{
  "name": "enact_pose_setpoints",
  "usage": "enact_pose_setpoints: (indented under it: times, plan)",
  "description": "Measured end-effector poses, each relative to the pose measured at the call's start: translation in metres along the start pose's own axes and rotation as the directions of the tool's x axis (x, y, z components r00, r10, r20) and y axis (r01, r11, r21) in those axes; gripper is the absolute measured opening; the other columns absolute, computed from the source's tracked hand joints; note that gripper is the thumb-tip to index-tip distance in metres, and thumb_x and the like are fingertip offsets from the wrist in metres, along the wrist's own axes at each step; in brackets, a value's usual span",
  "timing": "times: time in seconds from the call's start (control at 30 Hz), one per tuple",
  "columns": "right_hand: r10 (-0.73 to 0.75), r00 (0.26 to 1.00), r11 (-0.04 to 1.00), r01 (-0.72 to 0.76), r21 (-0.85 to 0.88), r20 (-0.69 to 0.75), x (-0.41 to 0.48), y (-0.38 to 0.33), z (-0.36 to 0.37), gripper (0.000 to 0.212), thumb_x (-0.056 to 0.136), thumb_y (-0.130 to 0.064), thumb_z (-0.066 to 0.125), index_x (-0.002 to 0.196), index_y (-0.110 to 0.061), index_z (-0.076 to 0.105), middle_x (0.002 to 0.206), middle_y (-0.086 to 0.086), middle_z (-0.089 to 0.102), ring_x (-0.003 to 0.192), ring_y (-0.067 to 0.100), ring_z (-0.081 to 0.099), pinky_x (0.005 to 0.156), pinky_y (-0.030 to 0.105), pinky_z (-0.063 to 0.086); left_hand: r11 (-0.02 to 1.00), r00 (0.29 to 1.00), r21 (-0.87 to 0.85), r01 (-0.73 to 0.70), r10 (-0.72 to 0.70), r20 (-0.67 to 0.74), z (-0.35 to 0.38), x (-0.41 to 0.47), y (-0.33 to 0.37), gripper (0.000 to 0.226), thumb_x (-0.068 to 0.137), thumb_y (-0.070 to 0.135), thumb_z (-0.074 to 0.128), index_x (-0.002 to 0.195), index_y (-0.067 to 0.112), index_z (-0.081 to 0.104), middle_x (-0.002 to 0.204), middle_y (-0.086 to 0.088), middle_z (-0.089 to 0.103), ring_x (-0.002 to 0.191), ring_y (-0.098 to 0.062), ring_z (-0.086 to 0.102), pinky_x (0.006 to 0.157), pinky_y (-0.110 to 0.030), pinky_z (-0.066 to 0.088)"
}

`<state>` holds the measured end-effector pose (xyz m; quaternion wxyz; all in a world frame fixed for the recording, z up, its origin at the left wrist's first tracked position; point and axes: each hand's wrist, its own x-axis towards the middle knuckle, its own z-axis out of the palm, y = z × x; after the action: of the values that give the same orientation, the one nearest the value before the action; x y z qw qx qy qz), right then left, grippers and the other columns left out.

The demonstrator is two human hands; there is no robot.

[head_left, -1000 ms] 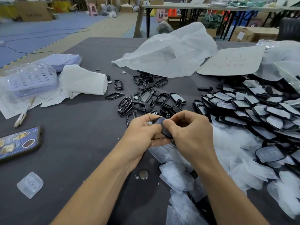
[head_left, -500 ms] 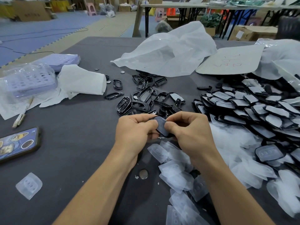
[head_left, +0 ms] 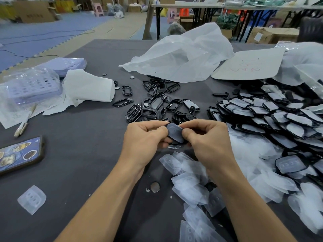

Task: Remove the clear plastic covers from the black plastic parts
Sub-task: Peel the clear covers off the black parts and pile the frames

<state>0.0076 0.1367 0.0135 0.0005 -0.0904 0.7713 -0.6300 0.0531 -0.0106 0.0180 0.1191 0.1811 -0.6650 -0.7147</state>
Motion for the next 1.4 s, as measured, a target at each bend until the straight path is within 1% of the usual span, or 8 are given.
enact_pose_setpoints:
  times: [0.13,0.23,0.33,0.6,0.9,1.17,1.27,1.4]
  plan:
    - [0.072,0.997,0.987,-0.077,0.144,0.037,0.0003,-0.0012,0.0,0.022,0.085,0.0,0.074,0.078,-0.018,0.082,0.076,0.006,0.078,0.075,0.024,0.075,0.073,0.045,0.064,0.999,0.999,-0.044,0.03,-0.03,0.013,0.0013,-0.001,0.001,0.022,0.091,-0.006,0.063,0.094,0.007,0.081,0.076,-0.015,0.078,0.064,-0.014,0.074,0.058,-0.021,0.057]
    - [0.119,0.991,0.974,-0.128,0.187,0.057,0.0005,-0.0018,0.0019,0.021,0.088,-0.003,0.074,0.076,-0.018,0.081,0.072,0.005,0.076,0.063,0.016,0.069,0.059,0.032,0.058,0.996,0.999,-0.081,0.035,-0.035,-0.006,0.003,-0.0007,-0.0001,0.017,0.092,-0.006,0.065,0.1,0.002,0.078,0.077,-0.014,0.079,0.064,-0.014,0.074,0.058,-0.02,0.058]
    - [0.123,0.991,0.978,-0.13,0.164,0.055,0.0013,-0.0015,0.0017,0.025,0.09,-0.004,0.072,0.074,-0.021,0.081,0.064,0.002,0.073,0.052,0.011,0.063,0.052,0.02,0.05,0.997,1.0,-0.073,0.026,-0.027,-0.012,0.0041,-0.0005,-0.0012,0.017,0.091,-0.007,0.066,0.099,0.002,0.077,0.074,-0.012,0.078,0.062,-0.014,0.074,0.057,-0.02,0.058]
    - [0.103,0.994,0.982,-0.109,0.151,0.048,0.0002,-0.0028,0.0012,0.022,0.09,-0.003,0.07,0.076,-0.017,0.081,0.061,0.006,0.07,0.048,0.014,0.059,0.047,0.021,0.047,0.999,0.999,-0.033,0.033,-0.034,-0.042,0.0034,0.0015,-0.0017,0.014,0.086,-0.007,0.071,0.09,0.004,0.079,0.069,-0.013,0.076,0.056,-0.014,0.071,0.054,-0.02,0.055]
    - [0.042,0.999,0.996,-0.044,0.081,0.022,0.0011,-0.0016,-0.0003,0.024,0.089,-0.007,0.073,0.075,-0.024,0.08,0.062,-0.001,0.072,0.052,0.006,0.062,0.049,0.016,0.048,0.998,0.999,-0.041,0.048,-0.048,0.015,0.0036,0.0019,-0.004,0.016,0.086,-0.006,0.072,0.099,0.002,0.077,0.074,-0.013,0.077,0.059,-0.014,0.071,0.055,-0.021,0.055]
    - [-0.024,1.0,0.999,0.024,-0.024,0.014,0.0021,0.0005,-0.0013,0.02,0.088,-0.015,0.075,0.077,-0.032,0.08,0.063,-0.007,0.072,0.056,0.006,0.063,0.062,0.038,0.06,0.997,0.988,-0.031,0.069,-0.064,0.143,0.0003,-0.0019,0.0034,0.045,0.077,-0.019,0.045,0.091,0.005,0.082,0.079,-0.017,0.078,0.068,-0.02,0.075,0.059,-0.03,0.063]
    - [-0.041,0.999,0.999,0.042,-0.034,0.017,0.0014,0.0,-0.0023,0.02,0.088,-0.016,0.075,0.076,-0.031,0.079,0.064,-0.007,0.072,0.057,0.005,0.063,0.063,0.038,0.06,0.996,0.99,-0.033,0.087,-0.082,0.119,0.0008,-0.0009,0.0036,0.027,0.087,-0.009,0.06,0.089,0.007,0.081,0.079,-0.015,0.078,0.067,-0.021,0.074,0.063,-0.034,0.065]
    - [-0.017,0.999,1.0,0.016,0.01,0.036,0.0006,-0.0015,-0.001,0.02,0.089,-0.011,0.074,0.075,-0.024,0.08,0.063,-0.004,0.072,0.055,0.005,0.063,0.054,0.025,0.053,0.998,0.995,0.001,0.068,-0.068,0.073,0.0016,0.0005,0.0,0.011,0.091,-0.003,0.071,0.098,0.001,0.078,0.075,-0.013,0.077,0.059,-0.016,0.073,0.054,-0.023,0.058]
